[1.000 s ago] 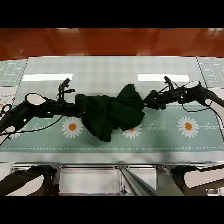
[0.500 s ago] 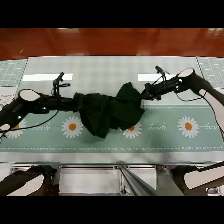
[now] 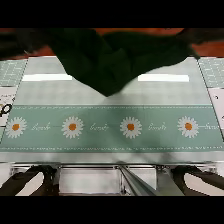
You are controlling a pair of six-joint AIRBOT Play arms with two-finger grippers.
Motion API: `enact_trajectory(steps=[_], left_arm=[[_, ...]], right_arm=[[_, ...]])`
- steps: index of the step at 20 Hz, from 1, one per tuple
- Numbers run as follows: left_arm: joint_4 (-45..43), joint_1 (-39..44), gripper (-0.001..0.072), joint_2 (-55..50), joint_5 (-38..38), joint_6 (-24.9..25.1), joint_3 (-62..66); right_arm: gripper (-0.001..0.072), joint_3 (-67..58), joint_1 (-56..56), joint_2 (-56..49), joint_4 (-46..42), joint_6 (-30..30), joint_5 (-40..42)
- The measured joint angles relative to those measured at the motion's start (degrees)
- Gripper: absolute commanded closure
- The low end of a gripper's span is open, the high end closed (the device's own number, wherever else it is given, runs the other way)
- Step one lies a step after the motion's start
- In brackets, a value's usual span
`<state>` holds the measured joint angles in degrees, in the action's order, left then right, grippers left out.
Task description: Fold the shirts.
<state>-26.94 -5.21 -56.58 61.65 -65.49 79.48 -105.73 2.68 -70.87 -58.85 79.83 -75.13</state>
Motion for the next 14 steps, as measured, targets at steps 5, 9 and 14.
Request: enact_trajectory(steps=[5,9,14], left_arm=[[-3.7,-3.9,0.0690,5.7,9.6,-3.6,12.4],[-8.6,-6.4,0.0690,13.4,17.4,-5.4,15.1],[-16.8,-7.1,0.0690,22.7,24.5,-8.7,13.8]], right_arm=[[0.0689,-6.3,0.1,15.4,-8.6,2.1,-0.7],[0.0689,-7.4,0.1,25.4,-14.0,3.3,-4.1],[0.0689,-6.5,0.1,33.0,-18.1,5.6,-12.5]])
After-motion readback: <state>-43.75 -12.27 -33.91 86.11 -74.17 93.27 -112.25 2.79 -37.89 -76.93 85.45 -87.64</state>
